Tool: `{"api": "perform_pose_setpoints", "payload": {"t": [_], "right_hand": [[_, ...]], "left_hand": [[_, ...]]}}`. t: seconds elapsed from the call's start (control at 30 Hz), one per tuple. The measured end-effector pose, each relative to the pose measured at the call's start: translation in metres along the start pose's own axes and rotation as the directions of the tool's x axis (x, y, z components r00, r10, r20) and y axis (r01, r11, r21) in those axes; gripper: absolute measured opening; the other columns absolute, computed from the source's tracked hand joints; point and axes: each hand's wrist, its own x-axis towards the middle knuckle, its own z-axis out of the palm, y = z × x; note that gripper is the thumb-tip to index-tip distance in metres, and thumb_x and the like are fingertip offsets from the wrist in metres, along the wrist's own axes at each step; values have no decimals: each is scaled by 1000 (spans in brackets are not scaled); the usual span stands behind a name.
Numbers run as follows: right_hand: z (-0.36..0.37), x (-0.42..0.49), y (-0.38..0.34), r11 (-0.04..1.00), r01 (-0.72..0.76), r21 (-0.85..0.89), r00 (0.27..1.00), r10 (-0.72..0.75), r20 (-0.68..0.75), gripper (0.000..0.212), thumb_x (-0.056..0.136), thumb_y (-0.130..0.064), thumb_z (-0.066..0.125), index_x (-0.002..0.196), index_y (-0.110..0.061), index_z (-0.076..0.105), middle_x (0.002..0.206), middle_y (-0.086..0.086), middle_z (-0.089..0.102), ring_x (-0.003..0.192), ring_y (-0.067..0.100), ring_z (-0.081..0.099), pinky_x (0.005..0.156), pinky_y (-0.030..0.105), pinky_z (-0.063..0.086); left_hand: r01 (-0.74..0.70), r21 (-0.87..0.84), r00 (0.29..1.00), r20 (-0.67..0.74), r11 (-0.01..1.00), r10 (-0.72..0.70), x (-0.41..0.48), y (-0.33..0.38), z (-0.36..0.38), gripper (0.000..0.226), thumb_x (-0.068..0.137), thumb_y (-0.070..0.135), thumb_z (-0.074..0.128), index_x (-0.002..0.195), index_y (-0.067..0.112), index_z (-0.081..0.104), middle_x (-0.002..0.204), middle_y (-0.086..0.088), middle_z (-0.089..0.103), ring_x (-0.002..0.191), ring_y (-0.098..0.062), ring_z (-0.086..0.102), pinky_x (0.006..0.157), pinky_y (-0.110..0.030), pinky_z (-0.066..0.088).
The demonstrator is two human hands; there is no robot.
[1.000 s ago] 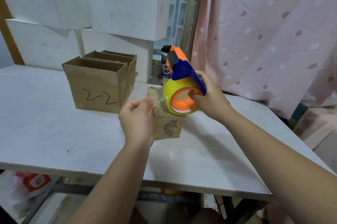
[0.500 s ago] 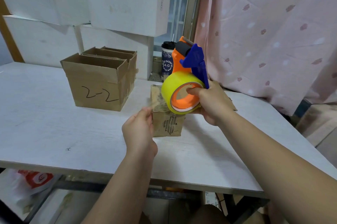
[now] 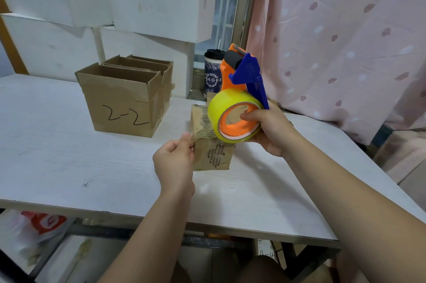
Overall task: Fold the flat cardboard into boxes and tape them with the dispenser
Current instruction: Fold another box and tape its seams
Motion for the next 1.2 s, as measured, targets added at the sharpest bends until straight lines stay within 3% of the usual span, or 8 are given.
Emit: {"api": "perform_pose_setpoints", "payload": {"t": [0.27, 0.43, 0.6, 0.7, 0.8, 0.87, 1.03, 1.2], "right_hand": [[11, -8, -9, 975, 56, -215, 998, -60, -11, 47, 76, 14, 49, 94, -29, 53, 122, 24, 52, 111, 46, 52, 81, 62, 52], [12, -11, -10, 963, 67, -261, 996, -78, -31, 46, 79, 14, 47, 93, -30, 53, 115, 21, 55, 109, 45, 54, 81, 63, 51], [13, -11, -10, 958, 58, -282, 996, -76, -51, 44, 81, 12, 47, 91, -30, 51, 101, 8, 57, 106, 41, 56, 84, 63, 50], [15, -11, -10, 954, 56, -293, 994, -81, -74, 42, 83, 12, 47, 89, -30, 51, 93, 4, 57, 94, 31, 57, 87, 62, 49], [16, -13, -11, 948, 63, -311, 991, -97, -94, 39, 84, 10, 48, 87, -30, 50, 89, 0, 57, 86, 21, 57, 88, 60, 50], [17, -13, -10, 944, 64, -324, 989, -104, -108, 39, 84, 9, 48, 85, -30, 49, 88, 0, 57, 84, 20, 55, 89, 59, 50], [20, -13, -10, 938, 56, -343, 982, -114, -152, 38, 83, 6, 52, 84, -31, 50, 86, -1, 56, 80, 17, 54, 85, 56, 53], [18, -14, -5, 943, 86, -322, 981, -137, -139, 34, 85, 0, 63, 87, -32, 52, 86, -9, 60, 83, 14, 59, 75, 38, 58]], "left_hand": [[-79, 170, 997, -11, 982, 82, 4, -7, -4, 39, 90, 31, 62, 68, -1, 61, 67, -9, 64, 72, -19, 61, 70, -29, 48], [16, 241, 996, 76, 970, -36, 10, -4, -6, 38, 89, 31, 62, 57, 11, 58, 51, 4, 55, 61, -15, 52, 63, -26, 43], [201, 307, 969, 75, 930, -234, 20, 5, -6, 9, 88, 15, 62, 90, 10, 54, 85, -7, 56, 78, -16, 55, 69, -30, 43], [-85, 408, 993, 113, 909, 43, 6, -1, -10, 41, 88, -2, 52, 114, 27, 41, 105, -2, 54, 89, -16, 56, 62, -22, 44], [-438, 327, 899, 192, 838, 395, -14, -3, -11, 46, 94, 2, 43, 132, 28, 46, 124, 16, 52, 107, 5, 52, 77, -3, 41], [-496, 355, 864, 295, 793, 409, -23, -7, -7, 44, 99, 17, 43, 142, 23, 41, 126, 23, 51, 107, 15, 48, 79, 3, 36], [-500, 504, 861, 378, 704, 341, -24, -5, -1, 67, 94, 36, 54, 151, 23, 20, 145, 4, 42, 129, -12, 43, 93, -19, 37], [-694, 637, 713, 539, 337, 449, -7, 4, -2, 67, 89, 46, 57, 146, 20, 33, 142, 0, 48, 129, -17, 44, 102, -33, 41]]}}
